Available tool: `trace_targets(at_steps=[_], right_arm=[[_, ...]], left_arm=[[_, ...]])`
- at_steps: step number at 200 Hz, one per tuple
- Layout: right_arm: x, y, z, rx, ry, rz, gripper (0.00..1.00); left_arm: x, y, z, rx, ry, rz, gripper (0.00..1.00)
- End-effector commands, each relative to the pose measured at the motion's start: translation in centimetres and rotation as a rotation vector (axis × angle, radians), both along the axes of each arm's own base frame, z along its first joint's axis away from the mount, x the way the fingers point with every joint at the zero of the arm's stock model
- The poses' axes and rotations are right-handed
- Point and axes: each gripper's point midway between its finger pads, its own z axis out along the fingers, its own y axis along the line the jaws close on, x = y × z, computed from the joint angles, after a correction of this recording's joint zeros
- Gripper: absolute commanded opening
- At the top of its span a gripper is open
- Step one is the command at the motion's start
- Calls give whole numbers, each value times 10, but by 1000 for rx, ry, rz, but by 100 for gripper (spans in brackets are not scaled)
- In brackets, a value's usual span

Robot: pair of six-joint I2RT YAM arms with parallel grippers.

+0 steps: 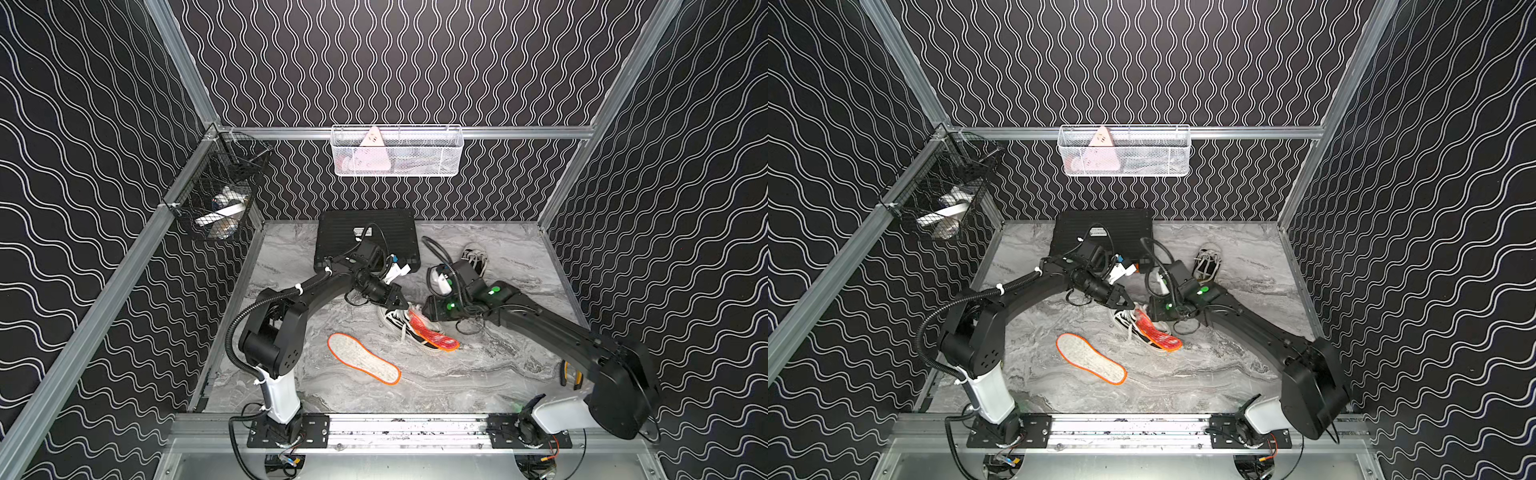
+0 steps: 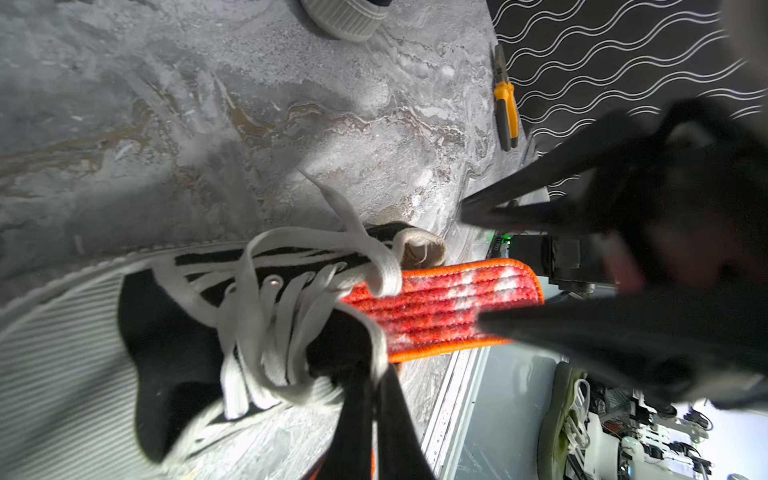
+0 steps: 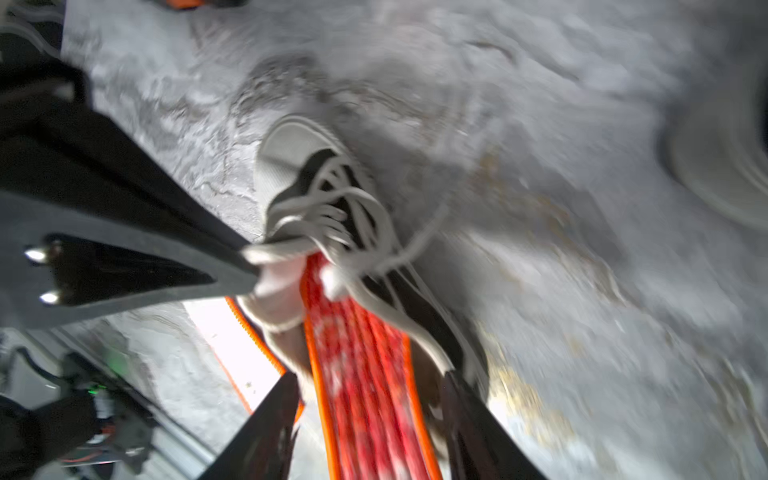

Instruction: Insert the insole into the shoe

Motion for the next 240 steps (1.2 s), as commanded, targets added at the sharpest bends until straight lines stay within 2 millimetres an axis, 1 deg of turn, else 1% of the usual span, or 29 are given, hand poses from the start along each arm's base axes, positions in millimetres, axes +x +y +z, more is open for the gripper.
trace_targets(at_steps=[1, 15, 34, 50, 72, 95, 123, 138, 157, 177, 194, 217, 240], right_arm=[[-37, -50, -16, -87, 245, -204, 58], [-49, -53, -17, -50, 292, -218, 60], [-58, -42, -17, 36, 341, -213, 60], [-65, -30, -21, 93, 419, -213, 59], [-65, -13, -25, 179, 475, -230, 59], [-60, -4, -30, 241, 488, -264, 58], [-55, 6, -39, 272, 527, -269, 56], [-56, 10, -48, 275, 565, -266, 51], [-54, 14, -55, 285, 593, -270, 37], [-51, 17, -54, 297, 580, -268, 23], [-47, 14, -51, 265, 550, -250, 15], [-46, 10, -43, 221, 512, -201, 10], [-54, 8, -40, 148, 493, -132, 8]], left_arm=[[7, -3, 8, -21, -50, -14, 0], [9, -4, 8, -28, -53, -10, 0], [10, -4, 7, -26, -54, -7, 0], [11, -4, 6, -23, -58, -4, 0], [13, -5, 7, -24, -64, 2, 0], [14, -5, 8, -25, -69, 3, 0], [11, -6, 9, -28, -70, -3, 0], [10, -6, 10, -28, -75, -3, 0], [9, -6, 12, -30, -77, 0, 0], [7, -7, 11, -28, -76, -3, 0], [5, -6, 10, -26, -77, -6, 0], [5, -4, 6, -6, -79, -7, 0], [8, -2, 2, 15, -83, -2, 0]])
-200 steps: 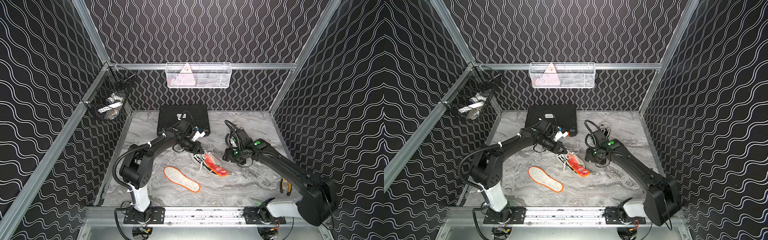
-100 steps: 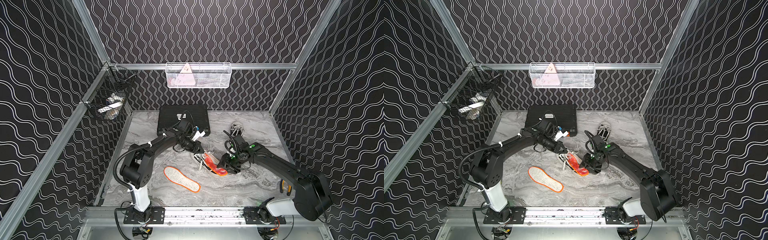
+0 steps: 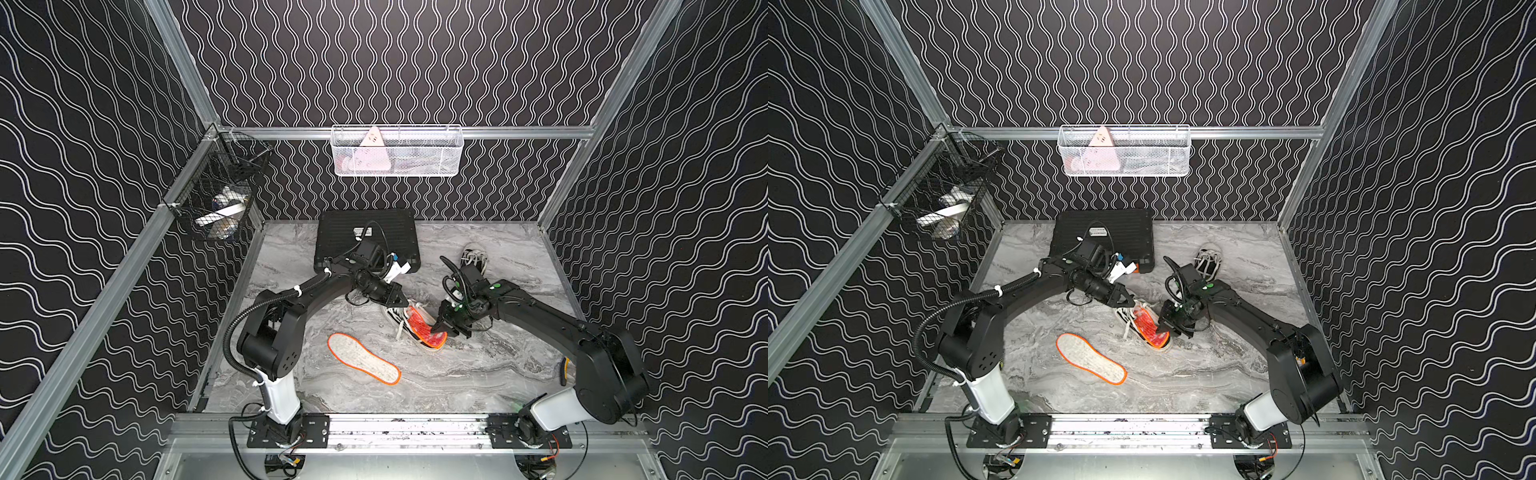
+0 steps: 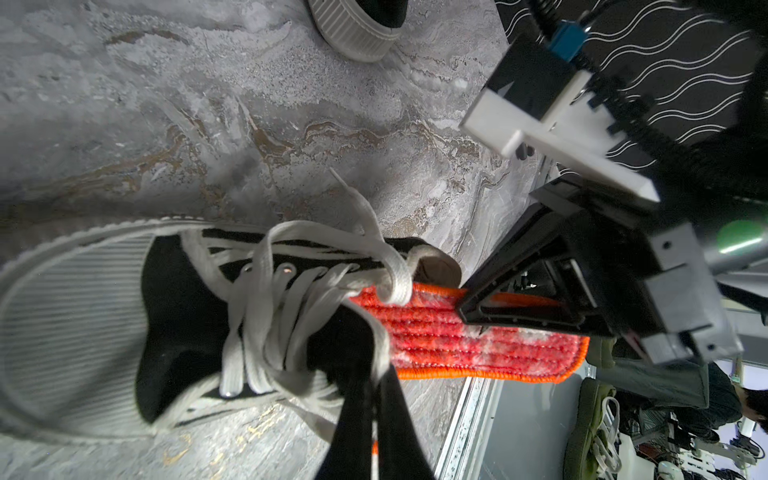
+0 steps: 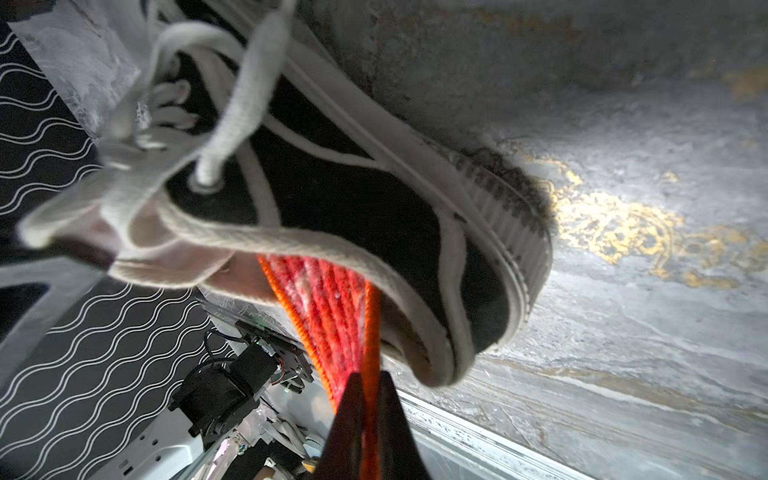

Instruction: Insert the insole into the shoe

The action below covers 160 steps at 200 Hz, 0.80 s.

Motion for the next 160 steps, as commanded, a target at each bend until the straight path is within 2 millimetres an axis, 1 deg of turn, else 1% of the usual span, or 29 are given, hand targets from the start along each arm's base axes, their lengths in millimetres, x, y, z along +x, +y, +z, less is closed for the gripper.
trace_targets(at_steps=[1, 38, 52, 55, 76, 89, 105, 130, 143, 160], right_arm=[[-10, -7, 0, -82, -26, 98, 8], [-33, -6, -4, -200, -33, 251, 7], [-42, -14, -7, -278, -38, 306, 7], [-37, -11, 0, -281, -62, 311, 7], [-35, -21, 3, -350, -99, 355, 6], [-30, -26, 6, -386, -132, 373, 6], [-21, -27, 12, -411, -192, 402, 6], [-4, -26, 18, -433, -289, 417, 6], [2, -21, 21, -413, -340, 421, 6], [8, -13, 18, -370, -400, 414, 6]], left_arm=[[3, -1, 3, -7, -28, -16, 0], [7, -1, 3, -4, -34, -9, 0], [8, -1, 3, 2, -38, -10, 0], [9, -1, 3, 2, -38, -9, 0], [8, -2, 1, 3, -31, -27, 0], [8, -2, 0, 4, -25, -35, 0], [5, -3, -1, -6, -15, -58, 0], [1, -7, -4, -21, 7, -78, 0], [2, -6, -7, -17, 14, -74, 0], [1, -8, -9, -23, 23, -76, 0]])
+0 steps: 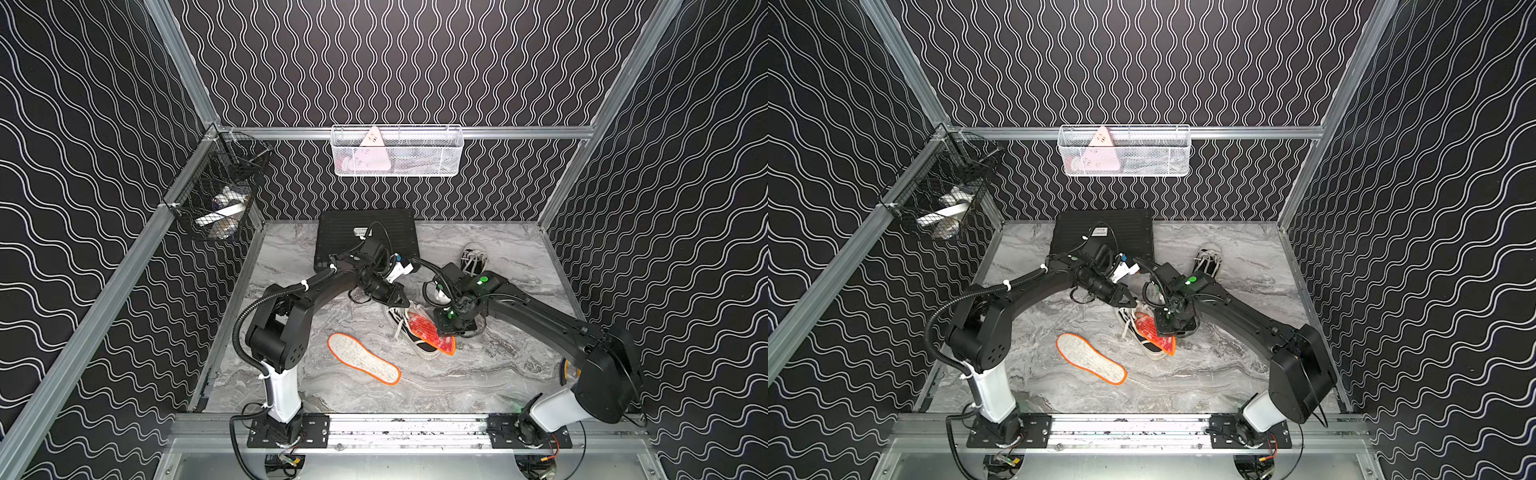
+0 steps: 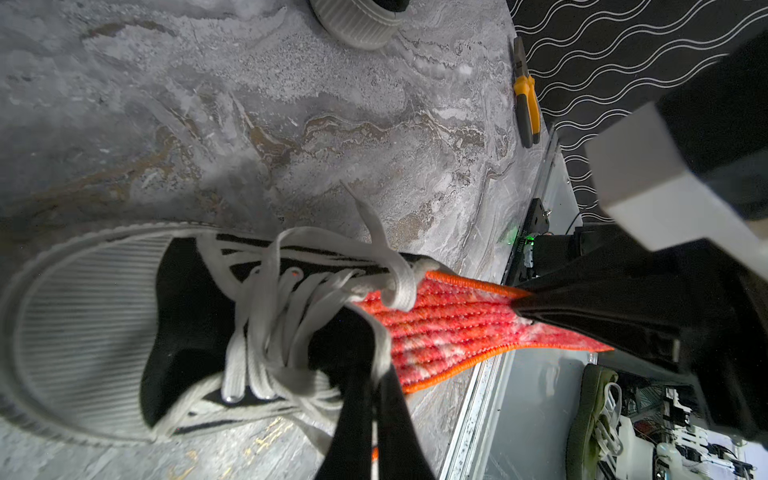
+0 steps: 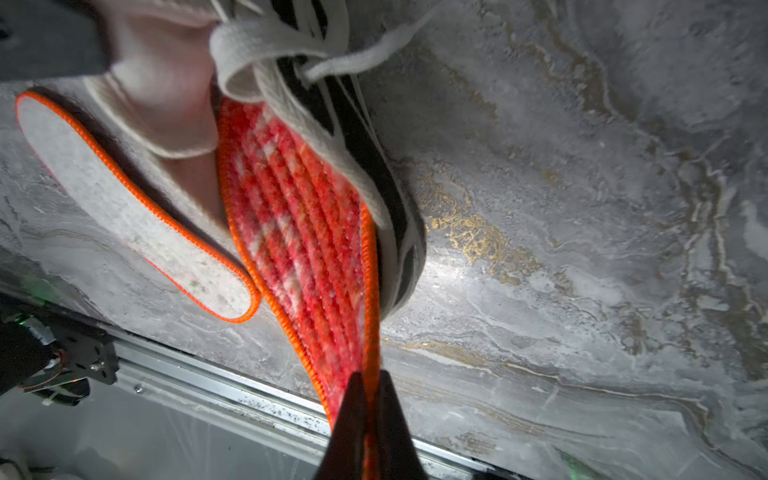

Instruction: Insert the insole into the shoe

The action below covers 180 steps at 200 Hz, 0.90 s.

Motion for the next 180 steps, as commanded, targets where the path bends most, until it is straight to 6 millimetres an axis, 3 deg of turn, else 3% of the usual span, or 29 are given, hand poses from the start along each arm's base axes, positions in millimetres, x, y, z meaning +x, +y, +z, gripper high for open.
trace_targets(at_steps=[1, 42, 112, 137, 180], right_arm=[[18, 7, 2, 37, -122, 35, 6], [27, 13, -16, 85, -166, -4, 6], [59, 17, -8, 238, -185, -301, 7], [61, 20, -18, 283, -82, -380, 6], [58, 44, -23, 373, 76, -433, 7]], left_arm=[[-3, -4, 3, -33, -1, -34, 0], [-4, -9, 5, -51, 5, -30, 0], [-6, -12, 11, -56, -14, 2, 0], [2, -10, 13, -54, -18, 84, 0], [2, -1, 10, -4, -46, 201, 0]])
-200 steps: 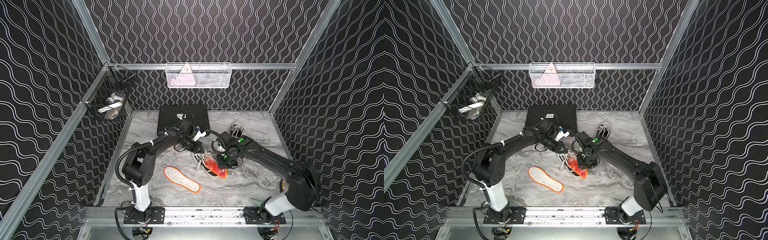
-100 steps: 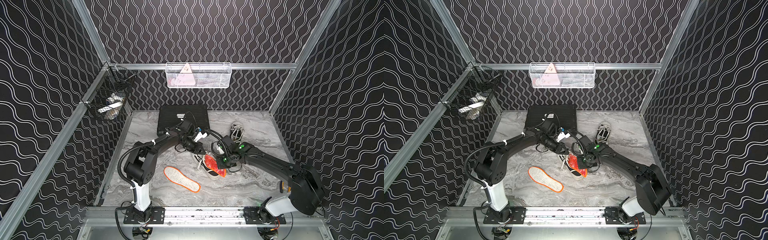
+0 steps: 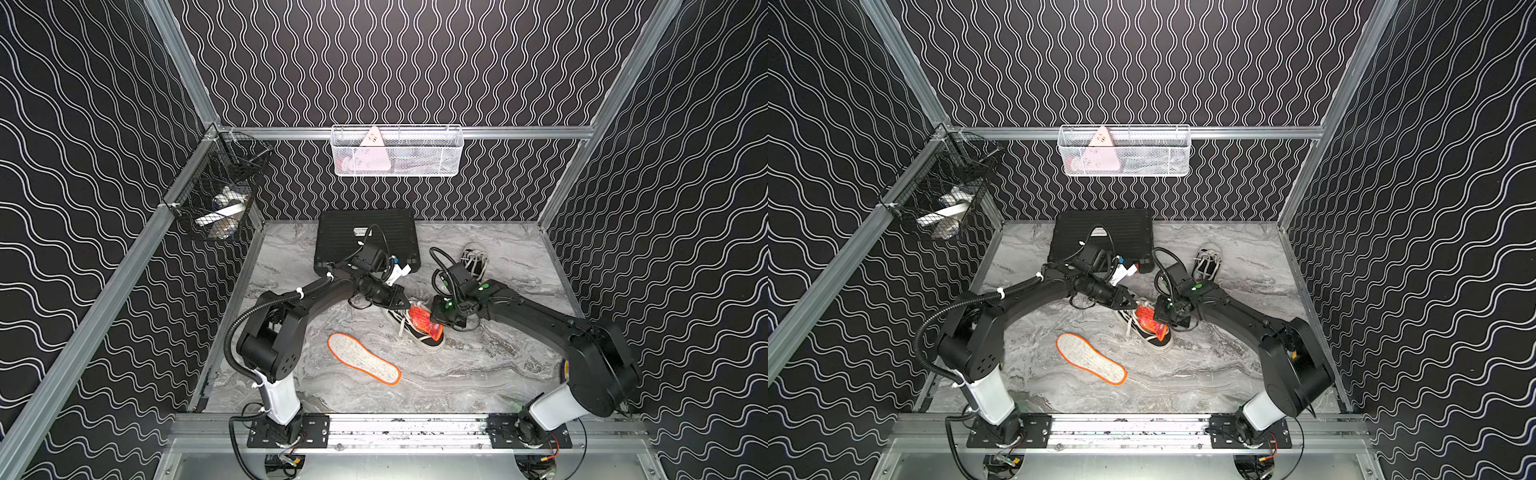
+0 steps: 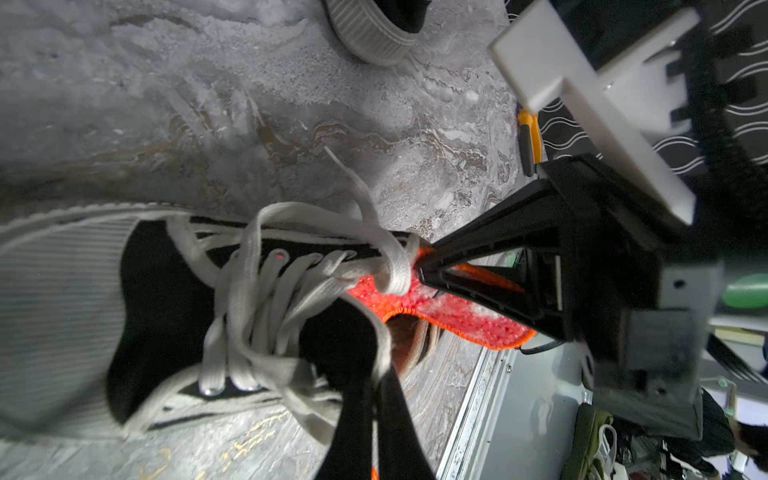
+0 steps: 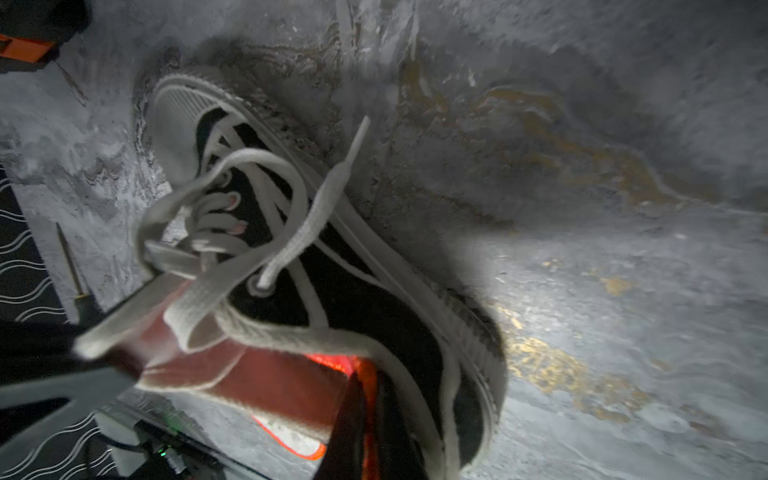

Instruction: Insert the insole into the shoe

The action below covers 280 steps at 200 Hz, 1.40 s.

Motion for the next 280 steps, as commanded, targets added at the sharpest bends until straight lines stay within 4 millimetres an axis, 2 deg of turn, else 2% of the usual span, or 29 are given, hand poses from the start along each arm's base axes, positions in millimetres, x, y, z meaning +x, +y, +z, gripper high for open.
trace_targets(at_steps=[1, 36, 57, 81, 126, 130, 165, 193, 216, 238, 280], right_arm=[[3, 19, 8, 119, 61, -49, 7], [5, 15, 10, 188, 139, -88, 8], [4, 9, 0, 164, 156, -87, 8], [7, 20, -13, 198, 194, -82, 8], [23, 25, -18, 175, 171, -99, 8], [31, 29, -10, 185, 150, -95, 8], [44, 34, 0, 180, 116, -84, 9], [46, 35, -13, 165, 132, -81, 9], [50, 39, -21, 159, 139, -68, 9], [55, 39, -18, 127, 126, -13, 11], [63, 48, -14, 124, 129, 95, 12]], left_arm=[[8, 0, 8, 1, -49, 72, 0], [8, 12, 2, 41, -94, 135, 0], [6, 6, 8, -3, -100, 139, 0], [2, -2, 9, 1, -118, 153, 0], [-6, -7, 5, 5, -120, 152, 0], [-7, -7, 4, 7, -118, 148, 0], [-7, -2, 7, 17, -127, 173, 0], [-10, -3, 9, -5, -122, 178, 0], [-11, -1, -1, 29, -112, 162, 0], [-10, 2, -6, 62, -123, 150, 0], [-11, -7, -7, 38, -130, 71, 0]])
